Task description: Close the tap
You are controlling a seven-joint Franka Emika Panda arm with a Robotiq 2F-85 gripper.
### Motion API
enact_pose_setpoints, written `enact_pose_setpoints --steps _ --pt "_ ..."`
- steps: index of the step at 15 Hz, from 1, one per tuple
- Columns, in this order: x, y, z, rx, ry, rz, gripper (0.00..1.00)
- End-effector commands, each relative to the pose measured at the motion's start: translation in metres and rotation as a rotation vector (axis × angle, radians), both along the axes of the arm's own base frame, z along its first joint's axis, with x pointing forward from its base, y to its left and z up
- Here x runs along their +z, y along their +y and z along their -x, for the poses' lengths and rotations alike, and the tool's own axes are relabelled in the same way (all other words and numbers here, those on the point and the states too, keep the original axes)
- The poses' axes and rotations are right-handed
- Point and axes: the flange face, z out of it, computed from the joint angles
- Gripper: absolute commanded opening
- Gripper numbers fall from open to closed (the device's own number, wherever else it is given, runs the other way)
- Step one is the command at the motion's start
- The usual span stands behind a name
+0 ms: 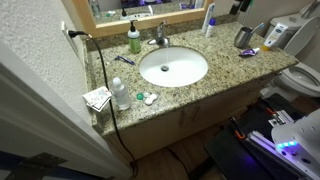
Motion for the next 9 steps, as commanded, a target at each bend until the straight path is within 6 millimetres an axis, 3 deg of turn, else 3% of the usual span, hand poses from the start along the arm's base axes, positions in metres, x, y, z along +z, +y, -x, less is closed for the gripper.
enact_pose_setpoints --steps 1,3,4,5,8,9 --pt "-0.01 0.017 -0.074 -0.12 -0.088 -0.029 1.0" --pt "-0.005 0.022 -0.096 -0.178 -0.102 -0.032 1.0" --pt "-0.012 0.019 -0.07 -0.132 -0.092 -0.021 1.0" --pt "-0.014 0.022 -0.079 -0.139 -0.092 -0.021 1.0" --pt "-0.014 0.023 -0.078 -0.136 -0.089 -0.02 1.0" --pt "-0.027 0.021 -0.078 -0.139 -0.018 0.015 1.0"
